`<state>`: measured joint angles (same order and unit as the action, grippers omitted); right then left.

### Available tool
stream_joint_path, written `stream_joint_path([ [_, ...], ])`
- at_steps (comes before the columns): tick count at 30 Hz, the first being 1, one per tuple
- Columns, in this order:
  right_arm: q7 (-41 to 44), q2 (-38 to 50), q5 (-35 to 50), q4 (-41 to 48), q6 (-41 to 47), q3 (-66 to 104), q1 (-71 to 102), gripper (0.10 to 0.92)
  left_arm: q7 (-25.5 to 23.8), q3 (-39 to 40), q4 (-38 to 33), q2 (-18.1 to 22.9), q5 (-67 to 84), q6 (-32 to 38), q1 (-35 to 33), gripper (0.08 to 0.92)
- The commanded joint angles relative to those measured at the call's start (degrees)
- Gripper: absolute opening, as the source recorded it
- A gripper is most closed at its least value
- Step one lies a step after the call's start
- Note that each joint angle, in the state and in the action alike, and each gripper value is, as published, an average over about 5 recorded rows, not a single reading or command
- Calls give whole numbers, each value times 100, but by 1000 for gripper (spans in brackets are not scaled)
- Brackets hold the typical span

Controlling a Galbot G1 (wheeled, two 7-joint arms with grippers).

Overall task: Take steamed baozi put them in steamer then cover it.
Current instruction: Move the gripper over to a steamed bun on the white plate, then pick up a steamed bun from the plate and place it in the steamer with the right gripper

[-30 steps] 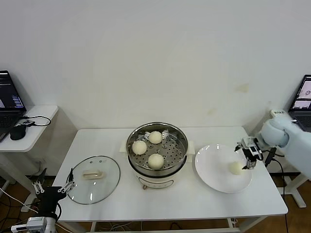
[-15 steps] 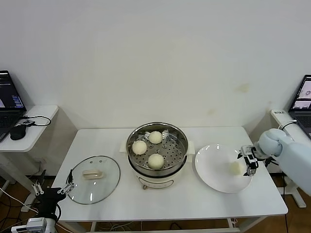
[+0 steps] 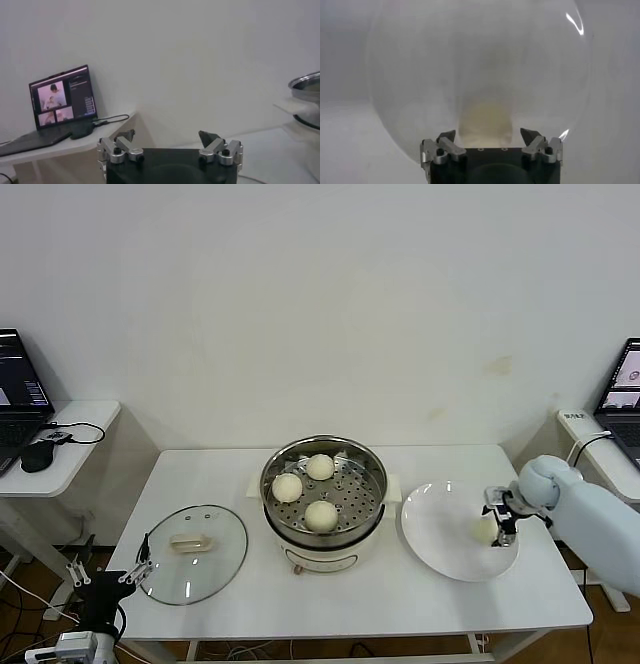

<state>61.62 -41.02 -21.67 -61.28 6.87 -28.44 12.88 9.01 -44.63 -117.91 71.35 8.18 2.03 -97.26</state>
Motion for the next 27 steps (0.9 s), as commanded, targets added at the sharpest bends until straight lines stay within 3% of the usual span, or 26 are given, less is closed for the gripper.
stream_joint_path([
  [1, 0, -192, -133, 228, -2, 84, 61, 714, 4, 3, 0, 7, -4, 5, -6, 823],
  [11, 88, 116, 224, -232, 127, -193, -346, 573, 8, 3, -47, 13, -13, 6, -23, 823],
  [21, 216, 835, 1527, -1282, 567, -1705, -2273, 572, 4, 54, -112, -3, -19, -8, 2, 823],
  [27, 148, 804, 2675, -2025, 1000, -2861, -3841, 583, 4, 78, -103, -48, -13, -10, 34, 823],
])
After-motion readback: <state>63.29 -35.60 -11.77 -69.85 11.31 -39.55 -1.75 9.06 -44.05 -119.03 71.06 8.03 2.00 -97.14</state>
